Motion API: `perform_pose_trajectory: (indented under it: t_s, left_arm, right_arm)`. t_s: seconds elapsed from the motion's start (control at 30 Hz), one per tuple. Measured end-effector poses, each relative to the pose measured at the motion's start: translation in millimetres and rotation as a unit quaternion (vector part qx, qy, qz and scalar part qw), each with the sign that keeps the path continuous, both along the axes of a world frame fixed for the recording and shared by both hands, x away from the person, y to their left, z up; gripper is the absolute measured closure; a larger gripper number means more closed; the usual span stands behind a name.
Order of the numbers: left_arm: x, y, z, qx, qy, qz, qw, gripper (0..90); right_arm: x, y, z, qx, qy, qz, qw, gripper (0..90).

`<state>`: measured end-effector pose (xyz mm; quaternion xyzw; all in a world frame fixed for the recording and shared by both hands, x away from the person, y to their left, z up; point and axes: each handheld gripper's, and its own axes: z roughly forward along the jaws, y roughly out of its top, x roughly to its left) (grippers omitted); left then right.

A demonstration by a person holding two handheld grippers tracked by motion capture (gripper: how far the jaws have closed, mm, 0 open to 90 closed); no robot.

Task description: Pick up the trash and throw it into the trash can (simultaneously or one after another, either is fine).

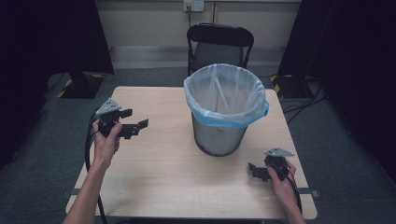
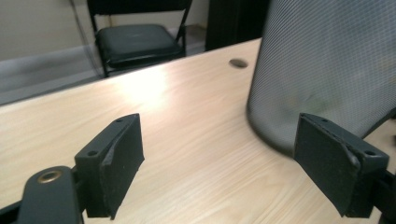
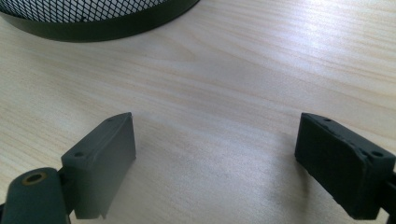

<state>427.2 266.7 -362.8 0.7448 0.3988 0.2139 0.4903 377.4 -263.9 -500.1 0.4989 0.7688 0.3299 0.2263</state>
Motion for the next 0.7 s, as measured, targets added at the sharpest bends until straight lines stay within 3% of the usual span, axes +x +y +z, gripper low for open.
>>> perform_pose_trajectory:
  t_s: [0.07, 0.2, 0.47, 0.7]
  left_arm:
    - [-0.4, 1.8, -4.5, 0.000, 0.005, 0.002, 1.0000, 15.9]
    - [-3.0, 10.1, -21.1, -0.023, 0.027, 0.010, 0.9993, 16.0]
    - [-10.2, 17.3, -42.7, 0.006, 0.051, 0.016, 0.9986, 15.9]
    - [-18.2, 22.8, -61.3, 0.013, 0.060, 0.024, 0.9978, 16.0]
  right_arm:
    - [0.0, 0.0, 0.0, 0.000, 0.000, 0.000, 1.0000, 11.5]
    - [0.0, -0.2, 0.0, -0.001, 0.000, 0.001, 1.0000, 11.5]
    - [0.0, 0.0, 0.1, 0.000, 0.000, 0.000, 1.0000, 11.5]
    - [0.0, 0.0, 0.0, 0.000, 0.000, 0.000, 1.0000, 11.5]
